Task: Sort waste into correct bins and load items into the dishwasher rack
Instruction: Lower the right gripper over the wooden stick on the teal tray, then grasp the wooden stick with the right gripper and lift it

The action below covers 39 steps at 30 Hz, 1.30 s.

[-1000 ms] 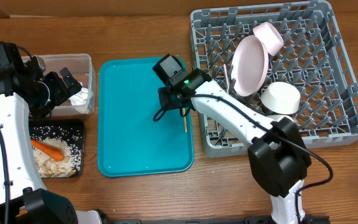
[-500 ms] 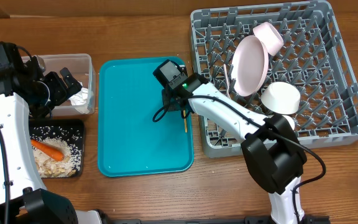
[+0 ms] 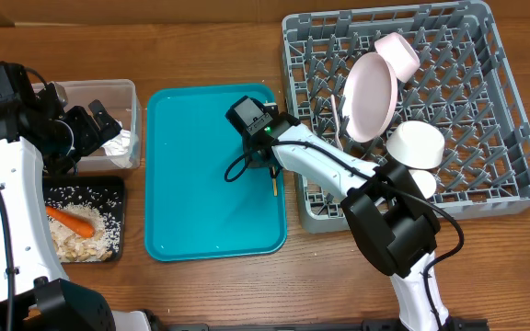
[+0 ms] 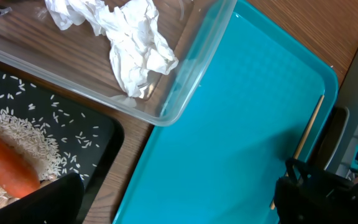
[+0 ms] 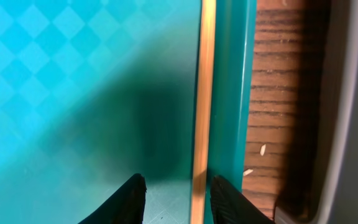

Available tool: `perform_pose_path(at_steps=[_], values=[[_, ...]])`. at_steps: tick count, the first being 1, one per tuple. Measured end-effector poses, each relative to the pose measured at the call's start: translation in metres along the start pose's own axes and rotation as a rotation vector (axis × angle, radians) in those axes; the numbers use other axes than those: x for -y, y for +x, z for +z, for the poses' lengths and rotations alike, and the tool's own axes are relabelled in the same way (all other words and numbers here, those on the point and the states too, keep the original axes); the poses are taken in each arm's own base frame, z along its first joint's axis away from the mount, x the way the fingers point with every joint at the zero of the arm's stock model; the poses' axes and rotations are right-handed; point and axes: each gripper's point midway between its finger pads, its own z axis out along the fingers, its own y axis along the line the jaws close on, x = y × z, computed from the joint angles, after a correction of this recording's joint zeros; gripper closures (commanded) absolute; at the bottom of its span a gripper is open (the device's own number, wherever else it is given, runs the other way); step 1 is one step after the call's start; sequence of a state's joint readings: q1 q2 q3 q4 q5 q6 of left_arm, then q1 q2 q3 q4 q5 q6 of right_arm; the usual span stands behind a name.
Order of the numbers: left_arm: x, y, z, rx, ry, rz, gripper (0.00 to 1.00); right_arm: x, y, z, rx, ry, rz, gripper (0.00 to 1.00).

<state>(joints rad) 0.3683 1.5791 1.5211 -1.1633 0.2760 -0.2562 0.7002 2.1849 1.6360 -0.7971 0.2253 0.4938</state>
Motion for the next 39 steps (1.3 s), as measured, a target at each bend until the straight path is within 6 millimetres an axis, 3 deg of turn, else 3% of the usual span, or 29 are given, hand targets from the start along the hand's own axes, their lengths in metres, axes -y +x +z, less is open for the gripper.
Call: perform_pose_path(at_steps=[19, 22, 39], values=[[0.0, 0.0, 0.0, 0.0, 0.0, 0.0, 0.0, -0.002, 0.006, 0.011, -0.022, -0.004, 0.0, 0.62], [0.0, 0.0, 0.0, 0.0, 0.0, 0.0, 0.0, -0.003, 0.006, 0.011, -0.025, -0.01, 0.0, 0.73], [0.0, 0.0, 0.0, 0.0, 0.0, 0.0, 0.0, -0.006, 0.008, 0.011, -0.034, -0.024, 0.004, 0.92]])
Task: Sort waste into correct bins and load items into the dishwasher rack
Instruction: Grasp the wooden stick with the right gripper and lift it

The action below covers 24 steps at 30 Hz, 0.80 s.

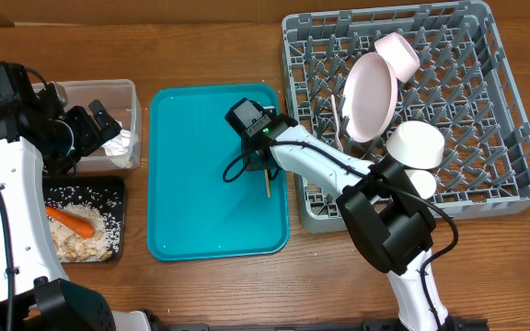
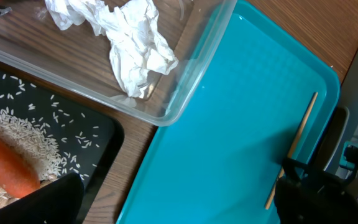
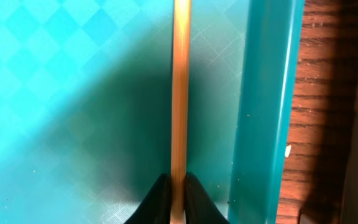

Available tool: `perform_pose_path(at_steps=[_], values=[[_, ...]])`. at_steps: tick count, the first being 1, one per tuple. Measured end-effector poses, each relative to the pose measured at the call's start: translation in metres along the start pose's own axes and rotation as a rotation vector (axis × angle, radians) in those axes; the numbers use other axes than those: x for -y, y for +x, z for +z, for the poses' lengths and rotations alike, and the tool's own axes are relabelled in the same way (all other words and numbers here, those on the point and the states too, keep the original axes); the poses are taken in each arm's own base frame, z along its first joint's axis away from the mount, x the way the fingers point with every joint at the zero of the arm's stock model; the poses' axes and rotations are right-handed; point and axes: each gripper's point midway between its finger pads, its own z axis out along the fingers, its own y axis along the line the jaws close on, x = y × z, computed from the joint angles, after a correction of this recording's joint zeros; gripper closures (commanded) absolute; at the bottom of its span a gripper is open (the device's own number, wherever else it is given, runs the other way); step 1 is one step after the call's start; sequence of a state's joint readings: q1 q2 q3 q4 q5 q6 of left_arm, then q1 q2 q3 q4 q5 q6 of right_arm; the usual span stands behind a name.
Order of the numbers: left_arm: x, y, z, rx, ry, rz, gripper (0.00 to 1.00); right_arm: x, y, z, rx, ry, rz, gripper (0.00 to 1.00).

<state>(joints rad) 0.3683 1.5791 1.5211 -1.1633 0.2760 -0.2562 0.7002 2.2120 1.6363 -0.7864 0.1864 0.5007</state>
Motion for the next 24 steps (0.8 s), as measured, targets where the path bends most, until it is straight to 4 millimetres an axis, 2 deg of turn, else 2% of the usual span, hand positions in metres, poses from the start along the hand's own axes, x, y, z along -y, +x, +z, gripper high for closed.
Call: perform_pose_path(at_steps=[6, 17, 24], values=[[0.0, 0.0, 0.0, 0.0, 0.0, 0.0, 0.0, 0.0, 0.0, 0.0, -0.001, 0.002, 0.0, 0.96], [0.0, 0.0, 0.0, 0.0, 0.0, 0.0, 0.0, 0.002, 0.002, -0.008, -0.028, 0.013, -0.009, 0.96], [0.0, 0.0, 0.0, 0.0, 0.0, 0.0, 0.0, 0.0, -0.009, -0.033, -0.007, -0.003, -0.007, 0.96]])
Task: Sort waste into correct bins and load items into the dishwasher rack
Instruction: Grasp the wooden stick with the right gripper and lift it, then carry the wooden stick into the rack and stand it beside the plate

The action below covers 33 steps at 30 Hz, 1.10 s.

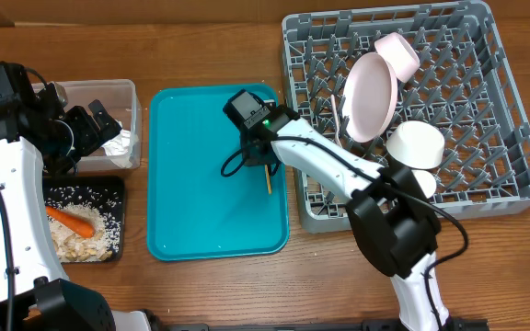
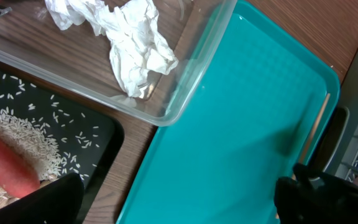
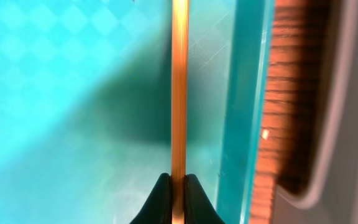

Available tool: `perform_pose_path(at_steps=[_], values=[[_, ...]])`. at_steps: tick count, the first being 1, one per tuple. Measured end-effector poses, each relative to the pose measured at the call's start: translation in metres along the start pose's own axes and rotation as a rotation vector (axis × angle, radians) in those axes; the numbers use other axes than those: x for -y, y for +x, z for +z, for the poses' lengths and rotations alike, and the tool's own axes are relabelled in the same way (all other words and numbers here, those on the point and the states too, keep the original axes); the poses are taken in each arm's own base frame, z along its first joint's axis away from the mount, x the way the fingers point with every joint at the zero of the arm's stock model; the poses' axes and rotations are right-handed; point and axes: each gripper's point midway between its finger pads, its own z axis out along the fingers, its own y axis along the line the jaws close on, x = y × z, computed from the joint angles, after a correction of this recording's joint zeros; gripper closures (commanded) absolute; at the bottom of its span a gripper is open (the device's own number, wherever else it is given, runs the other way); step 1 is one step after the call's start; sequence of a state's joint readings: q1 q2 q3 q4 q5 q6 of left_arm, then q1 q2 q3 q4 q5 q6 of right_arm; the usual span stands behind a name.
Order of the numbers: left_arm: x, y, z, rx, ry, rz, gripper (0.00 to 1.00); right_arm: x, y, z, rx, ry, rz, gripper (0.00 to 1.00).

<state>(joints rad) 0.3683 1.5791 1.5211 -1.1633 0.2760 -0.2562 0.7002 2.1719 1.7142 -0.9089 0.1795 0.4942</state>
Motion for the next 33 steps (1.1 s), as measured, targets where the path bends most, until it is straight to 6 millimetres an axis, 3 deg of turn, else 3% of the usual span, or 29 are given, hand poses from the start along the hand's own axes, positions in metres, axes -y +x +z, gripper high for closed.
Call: perform_pose_path(at_steps=[10, 16, 27, 33], values=[[0.0, 0.0, 0.0, 0.0, 0.0, 0.0, 0.0, -0.002, -0.034, -0.095, 0.176, -0.095, -0.064, 0.96], [0.0, 0.0, 0.0, 0.0, 0.0, 0.0, 0.0, 0.029, -0.047, -0.136, 0.252, -0.05, -0.056, 0.96], [0.0, 0.0, 0.0, 0.0, 0.0, 0.0, 0.0, 0.155, -0.075, -0.129, 0.219, 0.101, 0.138, 0.96], [0.0, 0.0, 0.0, 0.0, 0.0, 0.0, 0.0, 0.184, -0.079, -0.126, 0.194, 0.062, 0.185, 0.96]])
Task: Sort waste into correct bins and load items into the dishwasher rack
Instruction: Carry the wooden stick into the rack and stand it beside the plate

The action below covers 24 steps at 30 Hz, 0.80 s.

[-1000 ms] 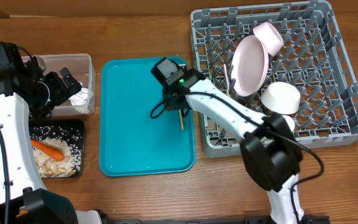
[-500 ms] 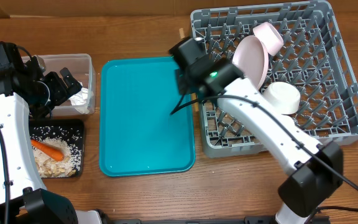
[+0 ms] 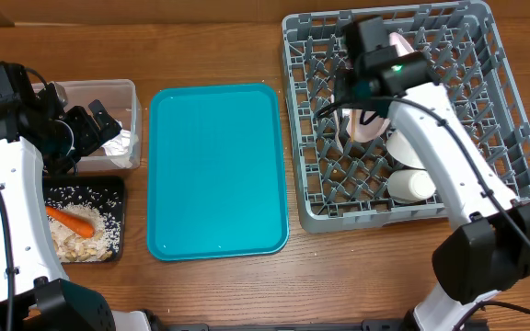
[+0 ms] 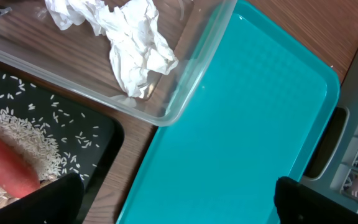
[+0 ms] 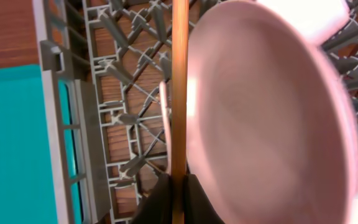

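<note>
My right gripper point(image 5: 179, 200) is shut on a thin wooden chopstick point(image 5: 179, 87) and holds it over the grey dishwasher rack point(image 3: 504, 119), right beside the upright pink plate point(image 5: 266, 118). In the overhead view the right gripper point(image 3: 357, 99) hangs over the rack's left-middle cells, and the chopstick itself is hard to make out there. The teal tray point(image 3: 217, 170) lies bare. My left gripper point(image 3: 83, 131) is open over the near edge of the clear bin point(image 3: 95, 92), nothing between its fingers point(image 4: 55, 199).
The clear bin holds crumpled white paper point(image 4: 135, 43). A black bin point(image 3: 109, 188) with rice and a carrot point(image 3: 70, 221) sits in front of it. In the rack stand a pink cup point(image 3: 403, 48) and two white cups point(image 3: 410, 149).
My right gripper, shut on the chopstick, was low over the tray's right side; now it is over the rack beside the pink plate. The tray is empty. The left arm has not moved.
The chopstick lay along the tray's right rim with my right gripper open around it. Then the gripper was shut on it, a little inward from the rim. It still held the chopstick over the tray, and now holds it over the rack.
</note>
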Available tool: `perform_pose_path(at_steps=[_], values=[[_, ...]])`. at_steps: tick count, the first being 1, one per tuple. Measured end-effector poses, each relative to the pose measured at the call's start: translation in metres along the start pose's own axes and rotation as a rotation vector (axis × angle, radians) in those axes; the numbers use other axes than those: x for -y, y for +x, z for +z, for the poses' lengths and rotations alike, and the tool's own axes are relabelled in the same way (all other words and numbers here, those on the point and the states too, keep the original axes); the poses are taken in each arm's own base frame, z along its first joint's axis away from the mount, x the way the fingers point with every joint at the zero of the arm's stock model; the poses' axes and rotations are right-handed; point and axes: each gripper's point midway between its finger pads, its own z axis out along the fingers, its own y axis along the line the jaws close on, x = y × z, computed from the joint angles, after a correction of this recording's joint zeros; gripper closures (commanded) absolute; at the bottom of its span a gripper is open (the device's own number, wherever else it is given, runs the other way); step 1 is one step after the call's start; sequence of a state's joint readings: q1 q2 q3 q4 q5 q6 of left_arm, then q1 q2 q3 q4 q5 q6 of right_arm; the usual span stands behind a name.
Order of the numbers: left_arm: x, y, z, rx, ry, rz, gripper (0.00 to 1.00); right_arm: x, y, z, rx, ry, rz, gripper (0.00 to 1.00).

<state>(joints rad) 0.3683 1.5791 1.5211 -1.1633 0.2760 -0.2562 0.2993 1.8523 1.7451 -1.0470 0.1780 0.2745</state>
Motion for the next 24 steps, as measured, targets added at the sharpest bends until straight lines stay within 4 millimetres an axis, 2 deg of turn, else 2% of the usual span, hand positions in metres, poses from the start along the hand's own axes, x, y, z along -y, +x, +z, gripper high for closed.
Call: perform_pose_path(at_steps=[6, 12, 17, 24], values=[[0.0, 0.0, 0.0, 0.0, 0.0, 0.0, 0.0, 0.0, -0.004, 0.003, 0.007, -0.034, 0.005, 0.96], [0.0, 0.0, 0.0, 0.0, 0.0, 0.0, 0.0, -0.001, 0.004, 0.011, -0.013, -0.038, 0.002, 0.96], [0.0, 0.0, 0.0, 0.0, 0.0, 0.0, 0.0, -0.004, -0.002, 0.014, 0.01, -0.052, 0.003, 0.96], [0.0, 0.0, 0.0, 0.0, 0.0, 0.0, 0.0, -0.013, 0.002, 0.022, 0.006, -0.103, -0.028, 0.96]])
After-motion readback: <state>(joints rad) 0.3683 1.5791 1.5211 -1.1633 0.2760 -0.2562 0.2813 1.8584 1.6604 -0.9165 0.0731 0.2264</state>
